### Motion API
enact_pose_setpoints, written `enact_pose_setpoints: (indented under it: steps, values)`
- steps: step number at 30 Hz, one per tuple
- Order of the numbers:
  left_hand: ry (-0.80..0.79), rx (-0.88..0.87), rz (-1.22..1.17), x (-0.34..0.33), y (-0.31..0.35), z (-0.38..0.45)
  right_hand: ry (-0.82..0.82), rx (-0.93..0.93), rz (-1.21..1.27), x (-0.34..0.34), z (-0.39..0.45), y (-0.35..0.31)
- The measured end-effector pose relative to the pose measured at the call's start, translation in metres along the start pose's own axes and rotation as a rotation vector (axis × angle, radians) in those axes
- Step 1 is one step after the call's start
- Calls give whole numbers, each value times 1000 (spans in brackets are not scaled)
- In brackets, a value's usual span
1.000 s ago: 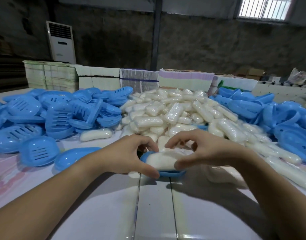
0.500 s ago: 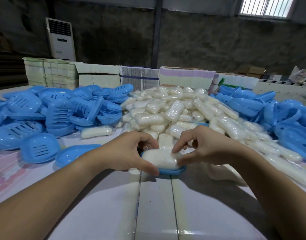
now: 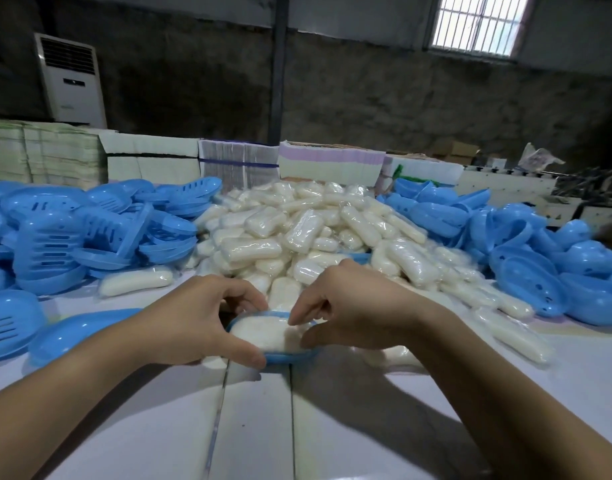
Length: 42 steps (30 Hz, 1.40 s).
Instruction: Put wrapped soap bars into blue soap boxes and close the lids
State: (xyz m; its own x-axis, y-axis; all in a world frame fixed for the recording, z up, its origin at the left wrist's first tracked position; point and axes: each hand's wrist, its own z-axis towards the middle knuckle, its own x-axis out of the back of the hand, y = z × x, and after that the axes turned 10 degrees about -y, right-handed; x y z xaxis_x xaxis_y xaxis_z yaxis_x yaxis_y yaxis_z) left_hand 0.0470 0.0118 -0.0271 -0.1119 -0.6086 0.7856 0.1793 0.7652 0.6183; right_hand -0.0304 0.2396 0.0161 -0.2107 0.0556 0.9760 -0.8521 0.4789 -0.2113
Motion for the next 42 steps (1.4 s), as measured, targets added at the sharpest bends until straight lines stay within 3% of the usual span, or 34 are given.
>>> enact_pose_setpoints:
  steps: [4,7,10,12,15,18,21,25,28,30,34,37,39,42]
  values:
    - [1,-36,19,0,0,1,-20,42,238,5,-4,11]
    - [9,-32,30,-2,-1,2,256,26,313,16,-1,36]
    - [18,-35,65,-2,-5,4,751,-342,211,34,-4,90]
    - [34,-48,90,-1,-9,6,891,-703,46,38,-24,134]
    - [58,-48,130,-2,-16,8,789,-1040,-86,18,-62,190]
    - [124,-54,139,-3,-27,10,640,-1174,36,0,-71,216]
    - [146,-49,130,-5,-34,10,633,-1082,74,0,-65,221]
    - [132,-27,139,-5,-43,12,765,-941,82,6,-58,203]
    - [130,-24,134,-7,-45,12,863,-661,146,9,-46,165]
    - [129,-62,50,-10,-41,10,849,-406,351,9,-33,125]
    - [108,-93,-39,-8,-25,6,704,101,969,16,-16,47]
    - [56,-93,-113,-9,-12,1,412,372,1551,3,-8,22]
    - [45,-118,-128,-12,-5,1,238,393,1732,-12,-6,17]
    - [52,-134,-152,-13,2,1,166,216,1723,-21,-7,21]
